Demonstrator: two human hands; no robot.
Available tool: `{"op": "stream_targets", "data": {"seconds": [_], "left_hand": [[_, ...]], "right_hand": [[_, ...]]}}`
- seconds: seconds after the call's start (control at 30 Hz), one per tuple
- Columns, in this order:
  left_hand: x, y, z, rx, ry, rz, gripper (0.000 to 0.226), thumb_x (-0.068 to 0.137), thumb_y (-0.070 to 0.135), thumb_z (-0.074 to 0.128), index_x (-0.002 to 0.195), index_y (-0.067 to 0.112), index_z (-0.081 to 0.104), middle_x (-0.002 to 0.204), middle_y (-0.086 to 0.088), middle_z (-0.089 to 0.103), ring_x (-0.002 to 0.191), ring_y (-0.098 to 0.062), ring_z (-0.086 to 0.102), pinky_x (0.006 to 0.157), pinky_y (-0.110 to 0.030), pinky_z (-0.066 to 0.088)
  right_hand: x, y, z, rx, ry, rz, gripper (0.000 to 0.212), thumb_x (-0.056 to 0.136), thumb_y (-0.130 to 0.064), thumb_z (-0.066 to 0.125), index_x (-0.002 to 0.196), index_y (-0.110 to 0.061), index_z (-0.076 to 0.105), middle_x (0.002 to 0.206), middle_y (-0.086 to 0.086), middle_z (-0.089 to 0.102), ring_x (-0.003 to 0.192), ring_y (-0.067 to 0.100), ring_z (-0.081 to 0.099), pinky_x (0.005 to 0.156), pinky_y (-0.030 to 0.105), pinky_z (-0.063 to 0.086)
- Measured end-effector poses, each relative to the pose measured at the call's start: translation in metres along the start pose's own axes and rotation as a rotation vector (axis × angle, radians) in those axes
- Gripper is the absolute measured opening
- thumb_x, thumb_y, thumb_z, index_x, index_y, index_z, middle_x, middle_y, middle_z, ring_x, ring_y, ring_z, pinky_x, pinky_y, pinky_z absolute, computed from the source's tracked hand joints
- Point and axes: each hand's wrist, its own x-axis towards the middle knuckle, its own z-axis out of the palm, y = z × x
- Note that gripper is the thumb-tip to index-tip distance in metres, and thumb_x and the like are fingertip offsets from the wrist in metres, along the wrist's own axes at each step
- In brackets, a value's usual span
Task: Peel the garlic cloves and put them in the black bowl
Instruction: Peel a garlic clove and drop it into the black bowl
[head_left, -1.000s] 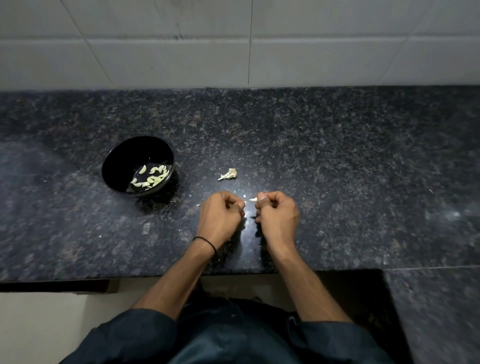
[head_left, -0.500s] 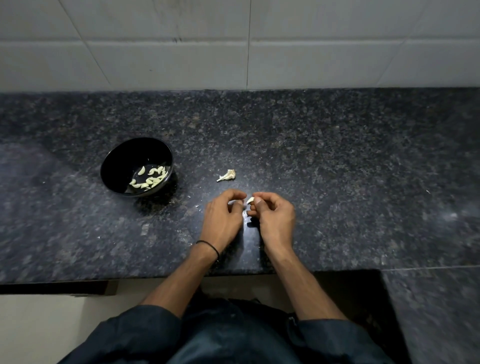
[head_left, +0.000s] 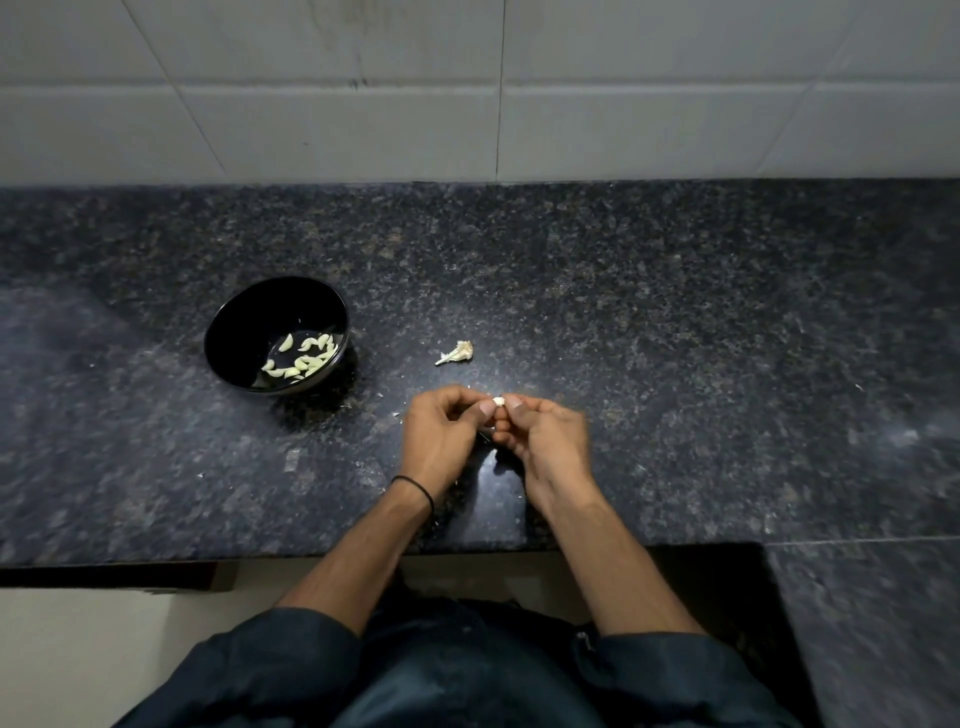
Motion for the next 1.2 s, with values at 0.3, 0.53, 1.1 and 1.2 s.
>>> {"op": "stream_targets", "data": {"seconds": [0.3,0.53,1.1,1.2], "left_hand": [[-0.004,0.003,-0.004,-0.173,-0.066,-0.163,0.011,0.096,0.0,0.06,0.093,-0.005,0.069,0.063,-0.003,0.062,0.041,0.003,0.05,0.043,-0.009,0.037],[-0.001,-0.003,-0.005,-0.105,-0.069,-0.131,0.013,0.095,0.004,0.062,0.086,0.005,0.07,0.065,0.0,0.067,0.051,0.001,0.056,0.055,-0.016,0.046],[0.002,-0.008,-0.004,-0.093,-0.079,-0.064,0.014,0.093,0.003,0.066,0.084,0.012,0.071,0.076,-0.007,0.074,0.066,-0.012,0.066,0.063,-0.028,0.055],[0.0,-0.003,-0.003,-0.191,-0.086,-0.083,0.009,0.093,-0.001,0.065,0.091,0.005,0.07,0.082,-0.014,0.074,0.067,-0.017,0.067,0.063,-0.032,0.06]], "right_hand": [[0.007,-0.006,-0.015,0.108,-0.177,0.256,0.016,0.098,0.004,0.053,0.091,0.002,0.068,0.069,0.011,0.07,0.058,0.013,0.065,0.056,0.019,0.056],[0.003,-0.01,-0.017,0.034,-0.175,0.2,0.01,0.097,0.003,0.058,0.092,0.003,0.066,0.068,0.013,0.072,0.054,0.016,0.068,0.058,0.024,0.061],[-0.002,-0.005,-0.001,-0.066,-0.083,0.158,0.029,0.107,-0.007,0.042,0.083,-0.002,0.058,0.061,0.006,0.058,0.05,0.015,0.05,0.041,0.019,0.039],[-0.002,-0.005,0.003,0.244,-0.114,0.328,0.029,0.107,-0.007,0.04,0.084,0.0,0.056,0.058,0.004,0.052,0.047,0.012,0.045,0.037,0.016,0.03]]}}
